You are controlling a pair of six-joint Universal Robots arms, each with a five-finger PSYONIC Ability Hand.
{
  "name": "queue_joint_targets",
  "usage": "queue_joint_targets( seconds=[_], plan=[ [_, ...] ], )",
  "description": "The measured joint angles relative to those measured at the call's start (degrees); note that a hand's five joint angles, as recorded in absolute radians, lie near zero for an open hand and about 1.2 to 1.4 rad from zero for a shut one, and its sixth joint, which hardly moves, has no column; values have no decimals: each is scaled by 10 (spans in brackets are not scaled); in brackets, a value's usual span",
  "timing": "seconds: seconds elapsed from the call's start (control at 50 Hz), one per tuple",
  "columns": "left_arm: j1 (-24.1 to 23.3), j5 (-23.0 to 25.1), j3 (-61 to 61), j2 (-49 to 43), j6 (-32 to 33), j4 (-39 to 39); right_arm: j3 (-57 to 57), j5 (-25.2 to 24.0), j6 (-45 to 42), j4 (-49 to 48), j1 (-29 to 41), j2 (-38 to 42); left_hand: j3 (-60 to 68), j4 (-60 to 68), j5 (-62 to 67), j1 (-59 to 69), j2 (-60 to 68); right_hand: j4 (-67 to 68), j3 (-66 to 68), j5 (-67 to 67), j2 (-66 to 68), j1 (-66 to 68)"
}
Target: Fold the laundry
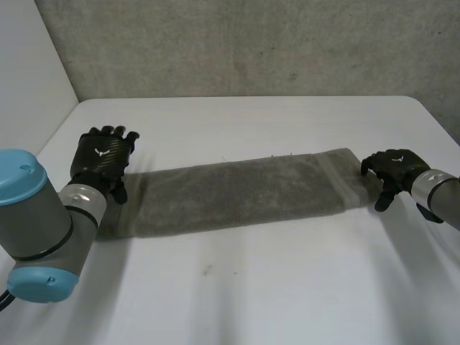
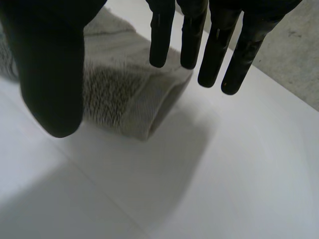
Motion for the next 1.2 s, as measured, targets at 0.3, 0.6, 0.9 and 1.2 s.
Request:
queue_joint_targets(
  seconds=[0.3, 0.6, 0.9, 1.2],
  plan=[
    [1, 0, -12, 2, 2, 7, 9, 23, -23, -94, -13, 25, 0, 0, 0, 0, 0, 430, 426, 409, 433, 326],
    [0, 0, -18, 10, 1, 7, 6, 145, -171, -71, -85, -61, 0, 0, 0, 0, 0, 432, 428, 412, 433, 326],
    [0, -2, -19, 25, -1, 7, -11, 33, -61, -157, 99, -142, 0, 0, 0, 0, 0, 432, 429, 418, 433, 331],
    [2, -2, -26, 36, -1, 7, -14, -50, -61, -253, 403, -2, 0, 0, 0, -4, 0, 432, 430, 420, 433, 331]
  ],
)
